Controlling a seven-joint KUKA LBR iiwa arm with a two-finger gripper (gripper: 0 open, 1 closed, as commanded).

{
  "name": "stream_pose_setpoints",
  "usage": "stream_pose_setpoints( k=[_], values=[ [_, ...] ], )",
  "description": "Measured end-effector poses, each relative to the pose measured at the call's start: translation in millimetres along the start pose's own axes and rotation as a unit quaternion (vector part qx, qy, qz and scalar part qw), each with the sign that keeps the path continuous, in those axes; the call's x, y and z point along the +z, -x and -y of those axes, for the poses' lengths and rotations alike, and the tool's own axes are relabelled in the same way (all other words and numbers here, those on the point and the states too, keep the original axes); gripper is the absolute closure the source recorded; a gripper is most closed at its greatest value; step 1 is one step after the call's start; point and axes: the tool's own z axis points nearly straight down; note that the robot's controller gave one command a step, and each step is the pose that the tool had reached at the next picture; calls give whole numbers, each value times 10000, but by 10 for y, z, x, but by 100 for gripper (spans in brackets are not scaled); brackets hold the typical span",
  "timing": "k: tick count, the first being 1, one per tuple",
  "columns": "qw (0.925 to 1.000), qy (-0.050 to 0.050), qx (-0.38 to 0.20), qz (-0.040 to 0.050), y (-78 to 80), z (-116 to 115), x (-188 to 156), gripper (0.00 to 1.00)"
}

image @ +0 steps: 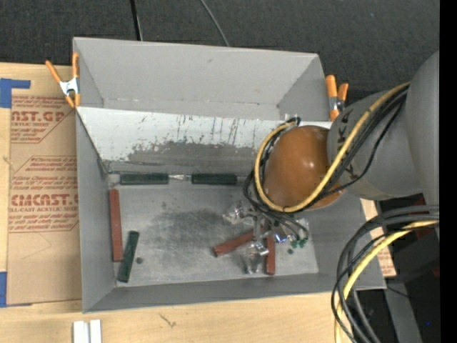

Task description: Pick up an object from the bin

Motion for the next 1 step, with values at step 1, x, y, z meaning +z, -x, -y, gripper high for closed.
stream_pose_setpoints(
  k=[1],
  values=[
    [9963,3,861,-33,-162,56,-41,100]
  ],
)
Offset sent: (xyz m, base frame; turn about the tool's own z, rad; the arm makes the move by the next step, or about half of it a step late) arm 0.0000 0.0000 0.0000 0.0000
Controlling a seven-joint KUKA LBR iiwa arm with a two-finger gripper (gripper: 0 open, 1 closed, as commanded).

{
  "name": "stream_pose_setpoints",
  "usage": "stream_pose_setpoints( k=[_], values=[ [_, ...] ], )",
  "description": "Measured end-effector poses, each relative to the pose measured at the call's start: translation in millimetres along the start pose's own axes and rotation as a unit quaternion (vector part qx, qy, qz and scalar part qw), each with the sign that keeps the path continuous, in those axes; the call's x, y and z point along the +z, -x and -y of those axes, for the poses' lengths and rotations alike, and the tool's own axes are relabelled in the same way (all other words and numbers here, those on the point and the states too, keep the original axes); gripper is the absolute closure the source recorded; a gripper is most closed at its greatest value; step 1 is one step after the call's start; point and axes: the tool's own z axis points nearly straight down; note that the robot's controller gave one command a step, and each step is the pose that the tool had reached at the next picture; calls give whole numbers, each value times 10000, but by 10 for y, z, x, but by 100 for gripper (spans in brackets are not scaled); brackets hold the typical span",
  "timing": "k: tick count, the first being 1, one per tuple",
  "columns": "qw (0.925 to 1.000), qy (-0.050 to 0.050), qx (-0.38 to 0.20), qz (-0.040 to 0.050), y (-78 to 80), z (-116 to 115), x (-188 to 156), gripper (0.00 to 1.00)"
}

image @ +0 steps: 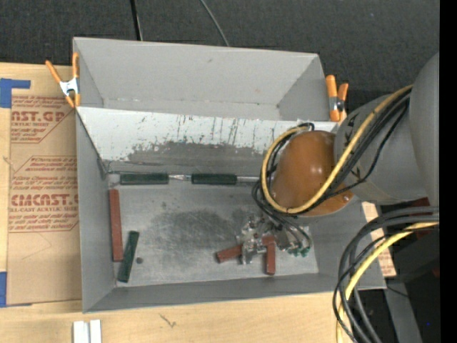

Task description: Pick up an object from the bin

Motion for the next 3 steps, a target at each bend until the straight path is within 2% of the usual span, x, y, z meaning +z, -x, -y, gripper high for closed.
stream_pose_setpoints(
  k=[1,2,3],
  values=[
    [10000,0,1,0,0,0,0,100],
    [10000,7,1,-37,-25,-10,-99,100],
    [10000,-7,0,-13,-9,-4,-317,100]
  ],
)
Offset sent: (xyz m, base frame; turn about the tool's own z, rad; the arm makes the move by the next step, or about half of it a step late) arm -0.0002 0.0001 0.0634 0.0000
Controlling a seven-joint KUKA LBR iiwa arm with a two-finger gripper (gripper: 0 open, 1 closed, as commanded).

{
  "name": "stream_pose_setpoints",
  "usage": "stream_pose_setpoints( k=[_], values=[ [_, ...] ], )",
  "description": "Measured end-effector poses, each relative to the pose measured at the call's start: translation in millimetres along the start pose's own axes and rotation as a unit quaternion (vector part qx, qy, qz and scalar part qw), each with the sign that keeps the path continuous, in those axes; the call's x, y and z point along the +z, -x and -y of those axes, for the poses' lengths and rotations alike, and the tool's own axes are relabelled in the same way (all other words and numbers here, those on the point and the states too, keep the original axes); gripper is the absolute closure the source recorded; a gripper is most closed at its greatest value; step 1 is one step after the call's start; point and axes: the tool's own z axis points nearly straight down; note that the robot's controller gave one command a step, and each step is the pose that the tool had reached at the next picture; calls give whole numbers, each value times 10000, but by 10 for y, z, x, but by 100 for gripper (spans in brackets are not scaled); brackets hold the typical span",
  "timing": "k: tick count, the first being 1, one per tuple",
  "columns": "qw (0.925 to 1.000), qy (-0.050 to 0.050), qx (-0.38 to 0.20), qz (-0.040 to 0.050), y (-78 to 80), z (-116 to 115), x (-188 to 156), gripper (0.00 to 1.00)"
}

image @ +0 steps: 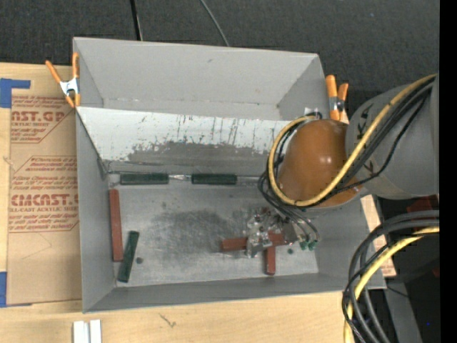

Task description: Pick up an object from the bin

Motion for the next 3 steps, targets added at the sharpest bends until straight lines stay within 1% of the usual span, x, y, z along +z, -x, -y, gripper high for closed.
stream_pose_setpoints(
  k=[1,2,3],
  values=[
    [10000,7,1,-42,-21,-6,-151,100],
    [10000,0,1,-11,-8,-5,-407,100],
    [10000,-3,-1,-1,0,-3,-555,100]
  ],
)
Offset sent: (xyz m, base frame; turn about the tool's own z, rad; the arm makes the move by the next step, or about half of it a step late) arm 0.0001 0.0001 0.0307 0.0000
